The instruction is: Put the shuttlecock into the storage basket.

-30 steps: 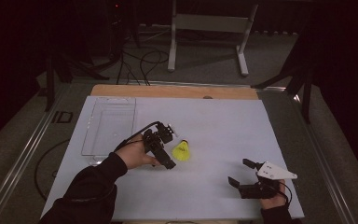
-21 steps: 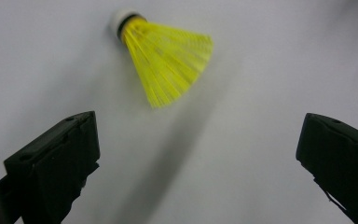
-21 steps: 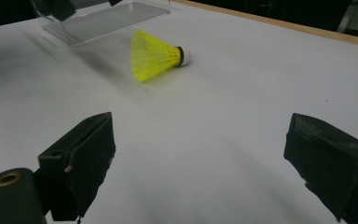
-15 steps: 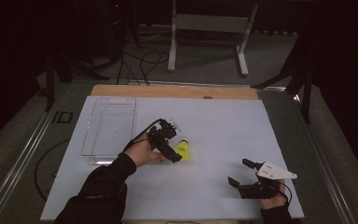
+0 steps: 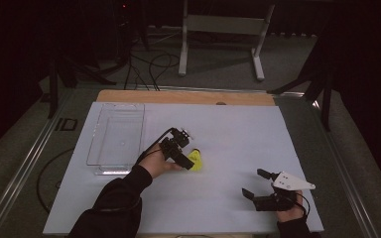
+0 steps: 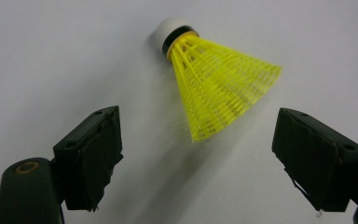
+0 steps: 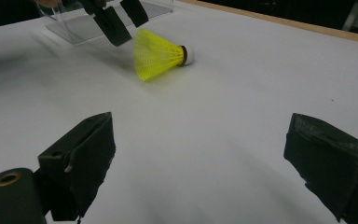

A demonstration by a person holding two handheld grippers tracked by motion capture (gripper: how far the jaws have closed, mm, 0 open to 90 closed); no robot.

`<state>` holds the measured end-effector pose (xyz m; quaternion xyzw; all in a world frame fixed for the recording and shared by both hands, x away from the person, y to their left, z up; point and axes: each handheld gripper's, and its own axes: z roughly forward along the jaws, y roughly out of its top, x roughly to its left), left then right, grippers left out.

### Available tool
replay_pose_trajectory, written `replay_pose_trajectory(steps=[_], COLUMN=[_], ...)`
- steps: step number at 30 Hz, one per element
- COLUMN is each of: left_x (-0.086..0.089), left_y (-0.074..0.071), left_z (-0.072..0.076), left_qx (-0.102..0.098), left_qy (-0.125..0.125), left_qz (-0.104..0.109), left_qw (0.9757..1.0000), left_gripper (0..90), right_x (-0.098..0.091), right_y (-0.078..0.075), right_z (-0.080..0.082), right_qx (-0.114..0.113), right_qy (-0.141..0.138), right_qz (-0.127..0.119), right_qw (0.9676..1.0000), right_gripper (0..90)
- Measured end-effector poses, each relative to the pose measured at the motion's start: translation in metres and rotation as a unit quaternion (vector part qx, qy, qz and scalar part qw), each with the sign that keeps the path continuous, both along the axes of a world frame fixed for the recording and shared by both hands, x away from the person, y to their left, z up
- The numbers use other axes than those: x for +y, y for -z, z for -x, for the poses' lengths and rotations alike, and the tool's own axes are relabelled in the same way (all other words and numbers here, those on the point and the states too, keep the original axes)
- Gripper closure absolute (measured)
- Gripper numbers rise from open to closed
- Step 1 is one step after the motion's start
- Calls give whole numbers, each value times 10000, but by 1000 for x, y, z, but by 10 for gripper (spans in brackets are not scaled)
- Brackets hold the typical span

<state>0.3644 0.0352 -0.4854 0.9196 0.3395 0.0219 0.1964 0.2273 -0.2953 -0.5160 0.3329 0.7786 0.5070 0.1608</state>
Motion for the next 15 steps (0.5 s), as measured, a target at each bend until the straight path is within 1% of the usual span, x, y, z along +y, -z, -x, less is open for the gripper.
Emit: replay_pose_trajectory(steps=[1, 3, 4, 5, 6, 7, 9, 10, 11, 12, 13, 14, 15], left_x=[-1, -4, -5, -7, -8, -9, -9, -10, -10, -11, -11, -12, -12], left_y=[1, 5, 7, 9, 10, 11, 13, 14, 15, 16, 17, 18, 19], left_z=[0, -1, -1, -1, -2, -2, -4, -5, -6, -6, -7, -8, -8], left_qx=[-17, -43, -21, -3, -21, -36, 5, -15, 25, 37, -1, 32, 67], left_qy=[-63, -44, -12, -14, 11, -43, -67, -130, -100, -118, -161, -158, -158], left_qz=[-20, -71, -86, -85, -144, -148, -135, -144, -126, -117, -145, -150, -139], left_qw=[10000, 10000, 10000, 10000, 9999, 9999, 9999, 9998, 9999, 9999, 9998, 9998, 9998], left_gripper=[203, 251, 283, 299, 306, 332, 348, 381, 388, 424, 454, 468, 516], right_x=[0, 0, 1, 1, 1, 1, 0, 0, 0, 0, 1, 1, 1], right_y=[0, 1, 1, 1, 1, 1, 1, 1, 1, 1, 1, 1, 1], right_z=[0, 0, -1, -1, 0, 0, 0, -1, -1, -1, -1, -1, 0], right_qx=[19, 27, 27, 29, 26, 23, 30, 36, 37, 30, 31, 26, 29], right_qy=[2, -10, -12, -17, -17, -14, -14, -10, -12, -16, -14, -18, -19], right_qz=[5, 14, 11, 18, 10, 12, 10, 14, 18, 19, 20, 30, 32], right_qw=[10000, 10000, 10000, 10000, 10000, 10000, 10000, 10000, 10000, 10000, 10000, 10000, 10000], right_gripper=[86, 86, 86, 86, 86, 86, 86, 86, 86, 86, 86, 86, 86])
